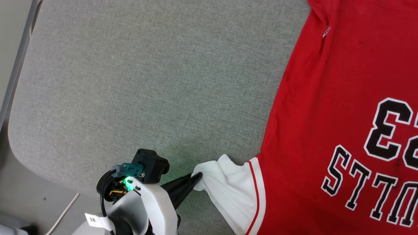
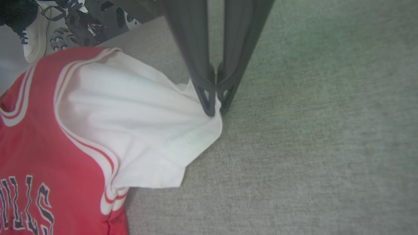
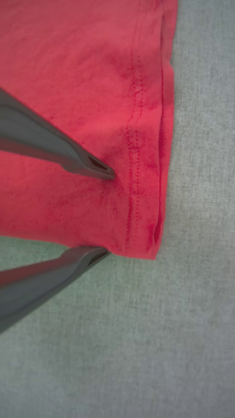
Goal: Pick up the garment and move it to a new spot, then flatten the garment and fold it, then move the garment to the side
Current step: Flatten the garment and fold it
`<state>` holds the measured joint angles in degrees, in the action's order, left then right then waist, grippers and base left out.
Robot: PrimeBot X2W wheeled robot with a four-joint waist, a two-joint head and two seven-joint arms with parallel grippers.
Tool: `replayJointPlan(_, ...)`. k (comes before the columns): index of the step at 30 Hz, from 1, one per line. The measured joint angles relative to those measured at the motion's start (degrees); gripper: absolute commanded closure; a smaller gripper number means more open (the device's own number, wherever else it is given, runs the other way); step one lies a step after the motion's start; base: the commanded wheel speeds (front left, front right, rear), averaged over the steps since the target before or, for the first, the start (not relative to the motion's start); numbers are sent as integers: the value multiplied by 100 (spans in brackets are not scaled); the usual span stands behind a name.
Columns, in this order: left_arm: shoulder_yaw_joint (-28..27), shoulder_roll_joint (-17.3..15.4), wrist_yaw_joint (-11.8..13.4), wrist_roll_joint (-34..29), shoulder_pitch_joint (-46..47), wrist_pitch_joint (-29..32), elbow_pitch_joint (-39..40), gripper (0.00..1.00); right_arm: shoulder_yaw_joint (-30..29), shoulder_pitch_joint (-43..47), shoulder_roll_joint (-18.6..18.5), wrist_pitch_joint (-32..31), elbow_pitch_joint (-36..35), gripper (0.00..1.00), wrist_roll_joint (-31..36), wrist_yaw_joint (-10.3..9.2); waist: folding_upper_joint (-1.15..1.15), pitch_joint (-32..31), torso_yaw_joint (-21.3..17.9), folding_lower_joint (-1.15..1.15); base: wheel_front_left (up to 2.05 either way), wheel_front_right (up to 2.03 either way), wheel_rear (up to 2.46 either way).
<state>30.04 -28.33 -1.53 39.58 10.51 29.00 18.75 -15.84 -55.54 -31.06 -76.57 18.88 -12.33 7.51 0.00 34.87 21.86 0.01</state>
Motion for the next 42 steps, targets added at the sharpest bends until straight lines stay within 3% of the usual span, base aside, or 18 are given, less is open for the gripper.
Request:
replayJointPlan(6,19,22,-7,-9,31,-53,-55,100,18,12,99,70,90,0,73,-1,0,99,63,-1,0,0,0)
replayJointPlan(7,19,22,-7,-9,34,-54,-63,100,68,19,94,66,104,57,71,-2,0,105,58,-1,0,0,0)
replayJointPlan(8,19,23,-5,-9,40,-54,-71,100,122,32,88,65,115,100,69,-2,0,107,52,-1,0,0,0)
replayJointPlan(25,-29,-26,32,48,51,-86,-320,100,583,817,-124,379,497,100,-457,1,0,-471,-256,-1,0,0,0)
replayJointPlan(34,-84,-78,159,208,-224,-80,-602,100,870,2137,-153,575,379,100,-1015,0,0,-1302,-632,-1,0,0,0)
replayJointPlan(42,-100,-92,285,312,-587,-149,-836,100,750,3622,-12,883,-2,100,-1472,0,0,-2078,-1084,-1,0,0,0)
